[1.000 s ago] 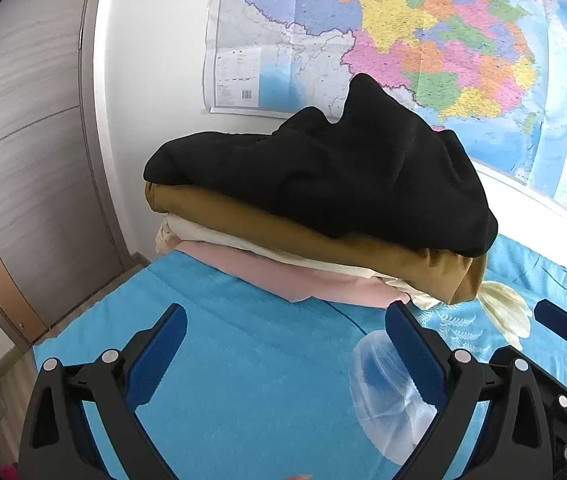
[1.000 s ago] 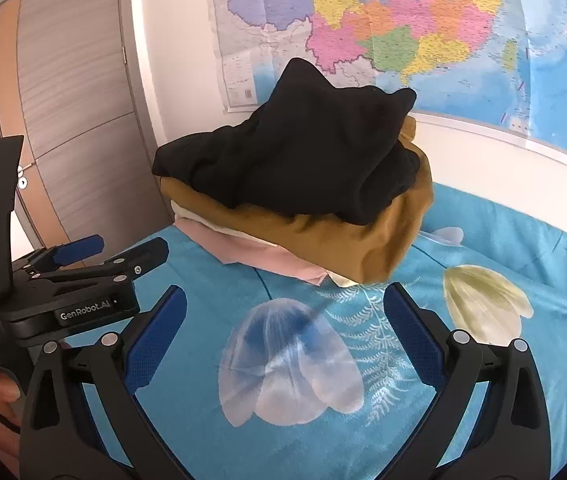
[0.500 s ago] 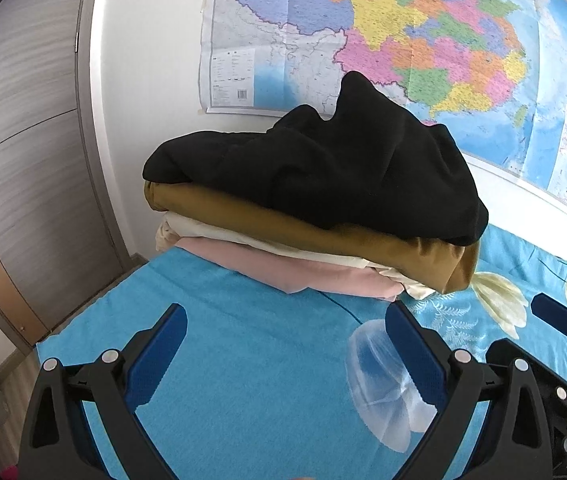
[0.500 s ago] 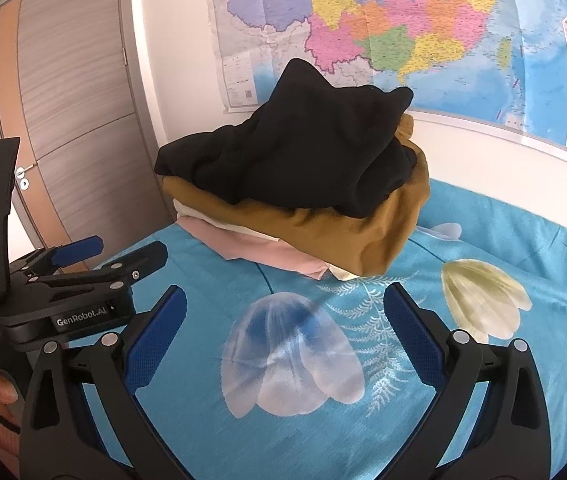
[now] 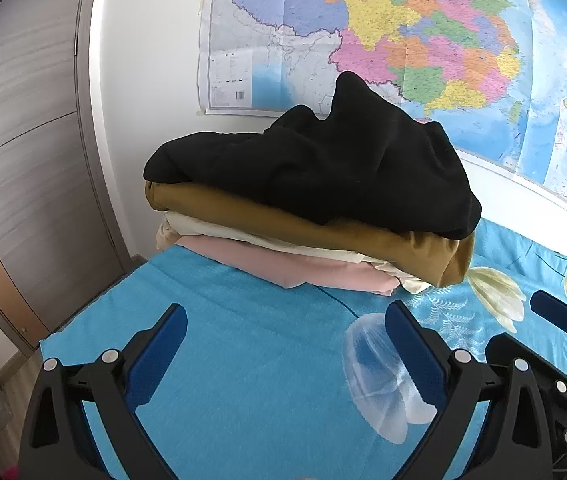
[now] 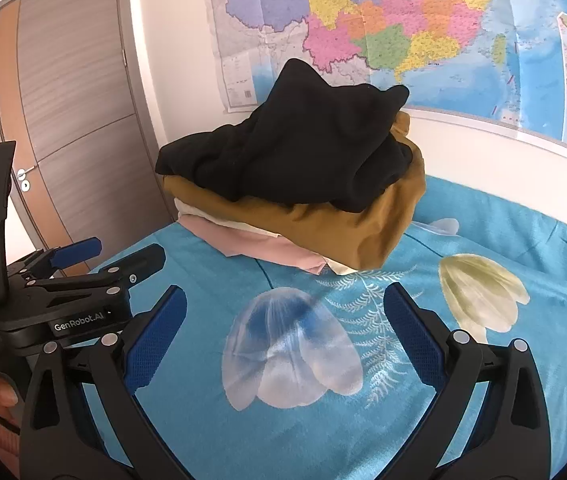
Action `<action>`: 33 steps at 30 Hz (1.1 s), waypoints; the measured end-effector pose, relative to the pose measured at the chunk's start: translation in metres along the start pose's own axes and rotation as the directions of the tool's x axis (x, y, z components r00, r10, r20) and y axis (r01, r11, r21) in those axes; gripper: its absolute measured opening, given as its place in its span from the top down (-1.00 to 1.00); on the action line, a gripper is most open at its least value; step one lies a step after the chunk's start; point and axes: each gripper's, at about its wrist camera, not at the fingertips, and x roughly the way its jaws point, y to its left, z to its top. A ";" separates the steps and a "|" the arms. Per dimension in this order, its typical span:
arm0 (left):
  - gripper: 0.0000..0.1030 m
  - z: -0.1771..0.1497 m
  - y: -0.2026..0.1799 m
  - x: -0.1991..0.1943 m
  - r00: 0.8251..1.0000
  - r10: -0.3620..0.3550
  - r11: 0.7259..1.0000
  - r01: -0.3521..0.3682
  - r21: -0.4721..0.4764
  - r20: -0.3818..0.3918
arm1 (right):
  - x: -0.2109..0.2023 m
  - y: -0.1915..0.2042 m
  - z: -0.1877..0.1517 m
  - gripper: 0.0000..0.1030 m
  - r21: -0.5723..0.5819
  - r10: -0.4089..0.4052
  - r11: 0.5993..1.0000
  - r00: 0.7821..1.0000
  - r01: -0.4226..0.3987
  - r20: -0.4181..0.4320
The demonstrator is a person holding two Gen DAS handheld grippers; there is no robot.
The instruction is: Fold large clothes
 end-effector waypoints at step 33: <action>-0.88 -0.009 -0.003 -0.022 0.999 0.014 1.000 -0.014 0.011 0.033 | -0.016 0.007 -0.005 -0.89 -0.002 -0.019 1.000 0.999 0.019 0.034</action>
